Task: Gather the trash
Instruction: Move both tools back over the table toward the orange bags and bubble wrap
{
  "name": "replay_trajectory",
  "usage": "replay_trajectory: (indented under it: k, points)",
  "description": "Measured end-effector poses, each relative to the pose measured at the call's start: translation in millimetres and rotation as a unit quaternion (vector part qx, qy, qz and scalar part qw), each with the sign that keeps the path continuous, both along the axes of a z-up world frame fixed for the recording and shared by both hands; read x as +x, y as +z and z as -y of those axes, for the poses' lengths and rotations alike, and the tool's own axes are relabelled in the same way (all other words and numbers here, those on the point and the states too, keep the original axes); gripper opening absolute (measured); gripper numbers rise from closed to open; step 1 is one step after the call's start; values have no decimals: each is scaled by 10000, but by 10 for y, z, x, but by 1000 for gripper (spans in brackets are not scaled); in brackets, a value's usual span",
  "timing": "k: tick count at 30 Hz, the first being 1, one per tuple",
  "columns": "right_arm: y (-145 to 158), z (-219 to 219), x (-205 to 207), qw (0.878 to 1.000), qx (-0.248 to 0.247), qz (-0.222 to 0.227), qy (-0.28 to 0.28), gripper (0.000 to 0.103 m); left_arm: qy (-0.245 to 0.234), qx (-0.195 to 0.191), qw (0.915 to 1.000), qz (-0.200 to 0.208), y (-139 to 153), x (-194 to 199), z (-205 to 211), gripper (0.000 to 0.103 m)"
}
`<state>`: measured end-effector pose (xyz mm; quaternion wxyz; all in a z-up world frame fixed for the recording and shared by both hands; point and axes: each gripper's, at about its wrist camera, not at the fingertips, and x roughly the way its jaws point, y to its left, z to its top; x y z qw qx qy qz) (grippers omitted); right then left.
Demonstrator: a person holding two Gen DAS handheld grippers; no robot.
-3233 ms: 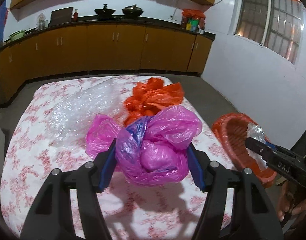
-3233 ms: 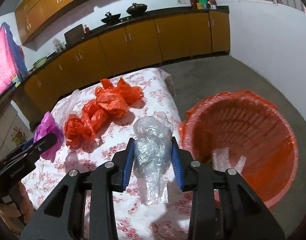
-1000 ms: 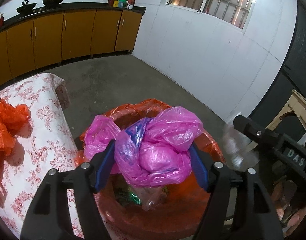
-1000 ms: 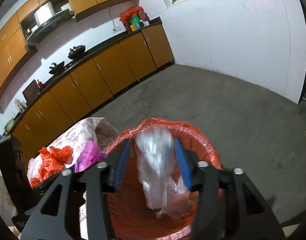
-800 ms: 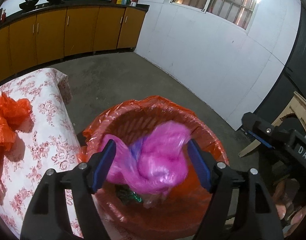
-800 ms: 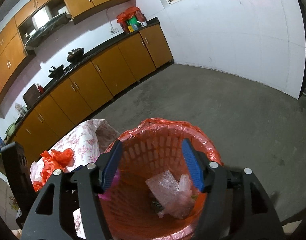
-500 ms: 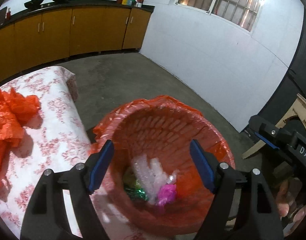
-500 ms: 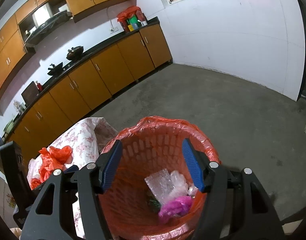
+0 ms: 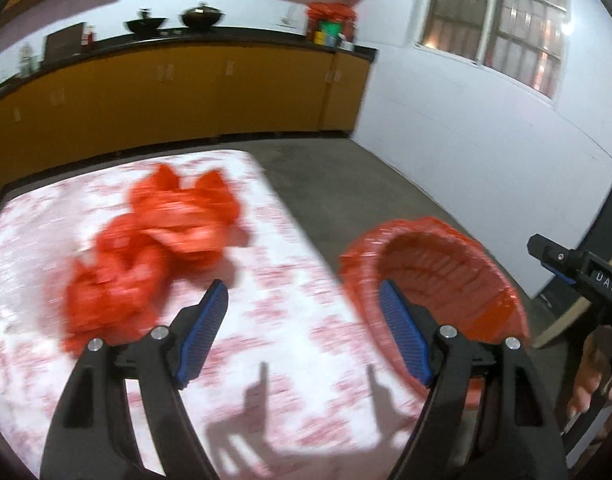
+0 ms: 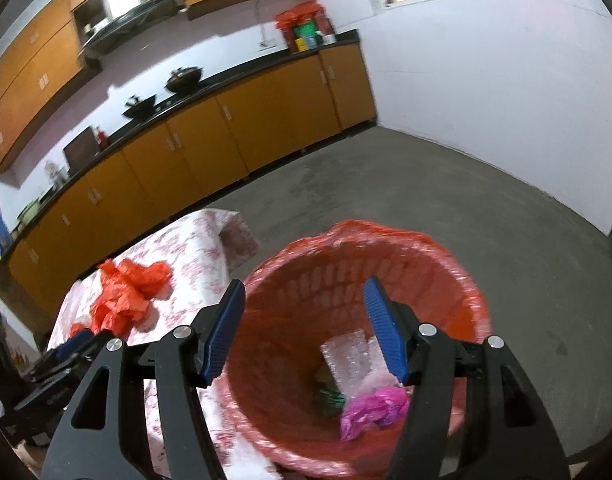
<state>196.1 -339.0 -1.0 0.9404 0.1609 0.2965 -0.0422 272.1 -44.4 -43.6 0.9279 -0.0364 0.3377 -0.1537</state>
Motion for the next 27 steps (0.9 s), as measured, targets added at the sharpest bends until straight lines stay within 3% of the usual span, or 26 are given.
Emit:
replay_trajectory:
  k: [7, 14, 21, 27]
  points:
    - [4, -618, 149, 9974, -260, -42, 665, 62, 904, 61, 9959, 73, 39, -202, -848, 78]
    - [11, -1326, 293, 9891, -458, -32, 1400, 62, 1867, 294, 9818, 205, 55, -408, -1651, 80]
    - [46, -2127, 465, 9733, -630, 49, 2206, 62, 2537, 272, 9668, 123, -42, -555, -2251, 81]
    - [-29, -2803, 651, 9552, -778, 18, 2854, 52, 2944, 299, 9552, 104, -129, -588, -2562, 81]
